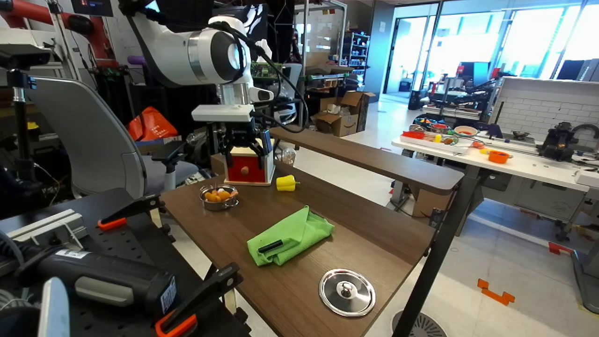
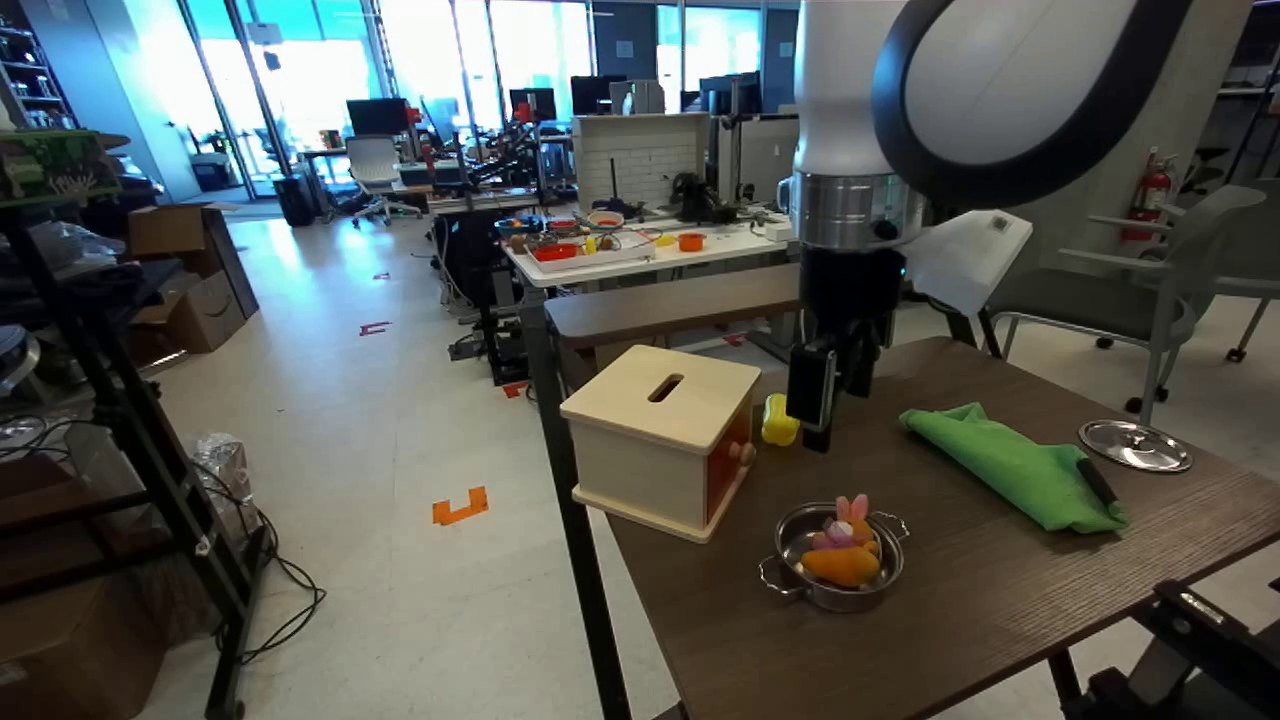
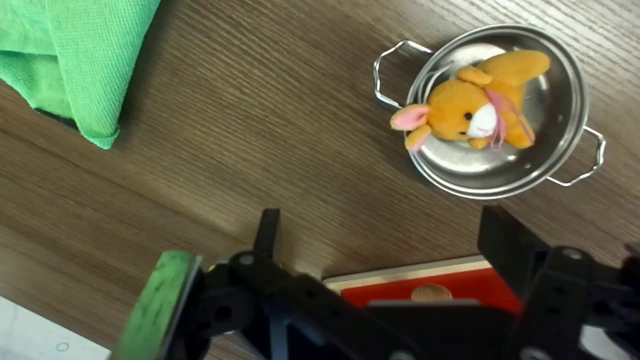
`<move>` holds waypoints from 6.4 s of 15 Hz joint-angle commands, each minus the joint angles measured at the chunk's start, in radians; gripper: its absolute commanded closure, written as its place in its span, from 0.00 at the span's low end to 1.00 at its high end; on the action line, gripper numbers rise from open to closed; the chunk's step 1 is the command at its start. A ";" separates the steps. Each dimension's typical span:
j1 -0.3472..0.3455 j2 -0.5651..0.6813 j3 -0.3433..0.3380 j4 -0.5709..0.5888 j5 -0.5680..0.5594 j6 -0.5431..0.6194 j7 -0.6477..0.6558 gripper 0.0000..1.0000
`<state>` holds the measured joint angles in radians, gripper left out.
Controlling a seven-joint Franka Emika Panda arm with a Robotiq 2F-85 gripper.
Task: Open the drawer
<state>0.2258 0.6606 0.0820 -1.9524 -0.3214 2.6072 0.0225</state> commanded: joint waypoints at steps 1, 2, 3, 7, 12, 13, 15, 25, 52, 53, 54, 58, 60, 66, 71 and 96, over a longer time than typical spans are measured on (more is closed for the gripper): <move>0.007 0.064 0.005 0.079 0.021 -0.017 -0.060 0.00; 0.006 0.079 0.007 0.098 0.024 -0.025 -0.068 0.00; 0.008 0.092 0.007 0.112 0.024 -0.027 -0.075 0.00; 0.028 0.138 0.000 0.154 0.014 -0.007 -0.073 0.00; 0.046 0.169 0.013 0.190 0.020 -0.006 -0.080 0.00; 0.048 0.174 0.014 0.196 0.020 -0.008 -0.083 0.00; 0.054 0.184 0.015 0.208 0.019 -0.006 -0.088 0.00; 0.060 0.235 0.016 0.280 0.024 -0.022 -0.098 0.25; 0.058 0.156 -0.018 0.147 0.004 0.127 -0.076 0.21; 0.055 0.149 -0.017 0.137 0.007 0.144 -0.080 0.15; 0.054 0.143 -0.016 0.128 0.009 0.157 -0.083 0.08; 0.052 0.134 -0.018 0.106 0.011 0.185 -0.089 0.53; 0.051 0.132 -0.017 0.100 0.014 0.186 -0.091 0.70; 0.056 0.135 -0.020 0.102 0.014 0.178 -0.086 0.93; 0.047 0.119 -0.015 0.081 0.018 0.177 -0.091 0.93; 0.073 0.024 -0.106 -0.083 -0.007 0.131 -0.044 0.01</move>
<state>0.2832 0.7029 -0.0048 -2.0266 -0.3208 2.7662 -0.0416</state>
